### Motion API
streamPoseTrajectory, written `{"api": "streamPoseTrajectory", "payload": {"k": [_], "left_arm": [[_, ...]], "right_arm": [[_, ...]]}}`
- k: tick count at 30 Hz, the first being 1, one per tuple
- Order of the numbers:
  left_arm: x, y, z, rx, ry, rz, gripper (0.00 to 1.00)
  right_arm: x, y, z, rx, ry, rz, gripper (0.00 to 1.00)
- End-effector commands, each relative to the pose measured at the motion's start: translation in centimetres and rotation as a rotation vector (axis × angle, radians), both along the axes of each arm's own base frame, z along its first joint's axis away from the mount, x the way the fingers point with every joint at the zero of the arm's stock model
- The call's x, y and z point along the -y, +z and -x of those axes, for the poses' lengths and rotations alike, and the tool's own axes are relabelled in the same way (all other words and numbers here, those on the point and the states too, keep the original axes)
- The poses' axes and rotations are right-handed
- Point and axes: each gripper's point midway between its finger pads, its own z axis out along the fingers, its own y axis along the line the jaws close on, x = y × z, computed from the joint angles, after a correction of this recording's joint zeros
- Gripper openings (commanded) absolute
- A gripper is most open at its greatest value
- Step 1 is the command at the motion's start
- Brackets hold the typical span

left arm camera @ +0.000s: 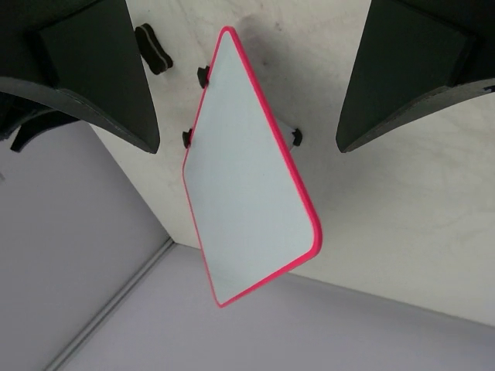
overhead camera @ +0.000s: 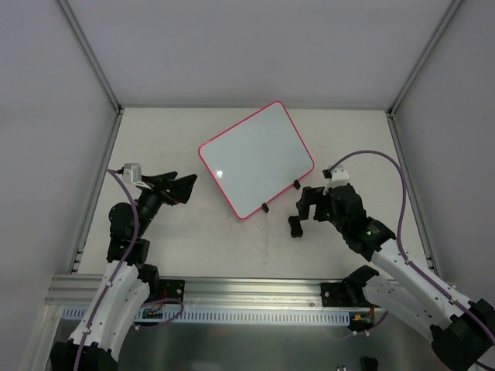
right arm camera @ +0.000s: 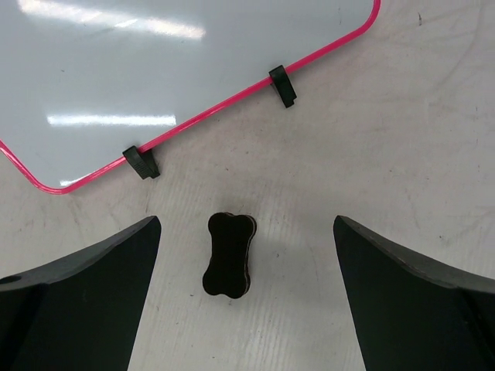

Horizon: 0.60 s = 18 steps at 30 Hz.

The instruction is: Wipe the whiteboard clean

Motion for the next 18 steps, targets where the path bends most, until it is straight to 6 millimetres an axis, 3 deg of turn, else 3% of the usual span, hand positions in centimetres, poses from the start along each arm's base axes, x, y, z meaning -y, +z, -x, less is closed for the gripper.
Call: {"api": "streamPoseTrajectory", "payload": {"k": [1,4,8,18], "left_arm": [[-1.9,-2.9,0.1,-0.139,0.104,-0.078,0.99],[-2.3,-4.2,0.6,-0.183,0.122,-0.086,0.99],[-2.6,-6.6,0.8,-0.210,0.134,-0.107,0.99],[-3.3,-6.8,1.4,-0.154,0.169,-0.139,0.99]], "right_arm": [[0.4,1.6,-0.8,0.123,-0.011,-0.030,0.99],[0.7,2.2,-0.7,0.182,-0.024,-0.062,0.99],[1.5,1.0,-0.6,0.194,-0.055,-0.055,0.99],[2.3,0.0,-0.9,0.183,-0.096,-0.021,0.99]]}}
